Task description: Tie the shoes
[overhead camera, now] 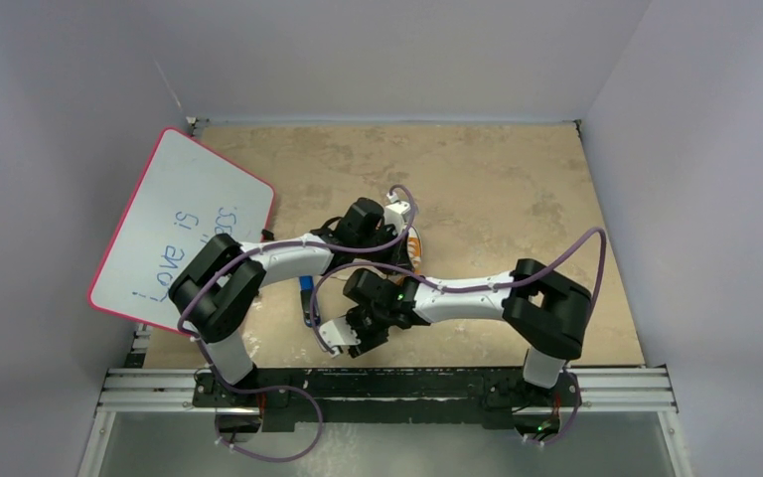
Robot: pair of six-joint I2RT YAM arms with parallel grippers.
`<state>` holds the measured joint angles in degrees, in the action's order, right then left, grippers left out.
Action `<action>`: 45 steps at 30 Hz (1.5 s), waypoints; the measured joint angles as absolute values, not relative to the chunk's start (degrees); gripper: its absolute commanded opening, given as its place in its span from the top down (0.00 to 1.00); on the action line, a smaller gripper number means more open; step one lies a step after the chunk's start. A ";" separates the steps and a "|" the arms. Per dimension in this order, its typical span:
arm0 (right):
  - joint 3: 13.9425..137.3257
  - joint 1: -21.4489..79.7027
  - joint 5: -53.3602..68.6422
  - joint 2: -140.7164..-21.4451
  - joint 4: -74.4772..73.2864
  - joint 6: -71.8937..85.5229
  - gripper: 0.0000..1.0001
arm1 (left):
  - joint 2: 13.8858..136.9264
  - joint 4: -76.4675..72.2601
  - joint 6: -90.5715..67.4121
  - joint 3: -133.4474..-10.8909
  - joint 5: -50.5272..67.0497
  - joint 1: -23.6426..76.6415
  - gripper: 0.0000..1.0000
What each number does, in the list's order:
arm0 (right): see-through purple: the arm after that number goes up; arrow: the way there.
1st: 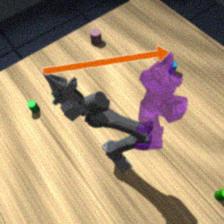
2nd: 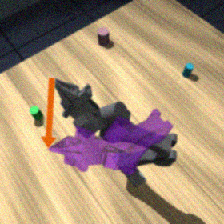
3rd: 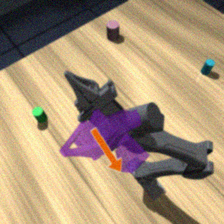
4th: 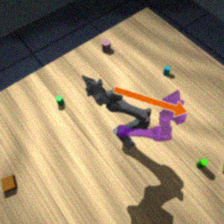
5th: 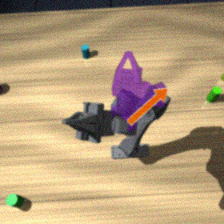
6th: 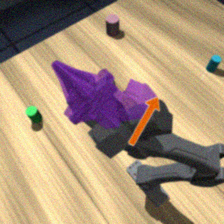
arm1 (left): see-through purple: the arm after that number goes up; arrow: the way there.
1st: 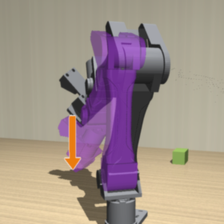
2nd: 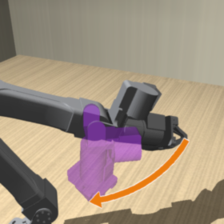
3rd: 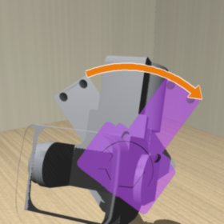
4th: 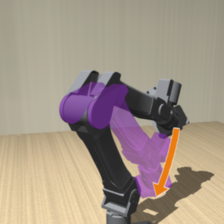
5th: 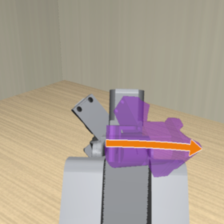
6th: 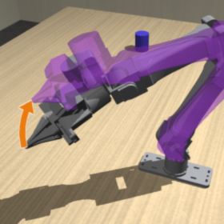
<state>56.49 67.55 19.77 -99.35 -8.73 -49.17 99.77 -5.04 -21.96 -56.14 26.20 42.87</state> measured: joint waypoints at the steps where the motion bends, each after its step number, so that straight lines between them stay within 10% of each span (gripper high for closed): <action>1: 56.49 67.55 20.38 -100.12 -8.67 -49.34 0.71 | 99.77 -5.04 -21.96 -56.12 26.33 42.85 1.00; 5: 56.62 67.48 22.11 -101.01 -8.01 -50.17 1.00 | 99.77 -5.45 -21.96 -55.75 26.39 42.81 1.00; 18: 49.34 67.48 16.95 -81.49 -7.86 -27.53 1.00 | 99.53 -6.26 -22.06 -55.24 26.30 42.41 1.00; 34: 53.01 64.99 -29.65 -58.57 -36.62 37.23 1.00 | 95.20 -6.28 -25.04 -51.62 24.43 41.28 1.00; 45: 51.53 34.30 -10.79 -58.06 -23.88 37.39 1.00 | 91.59 -4.93 -25.15 -51.57 23.38 41.25 1.00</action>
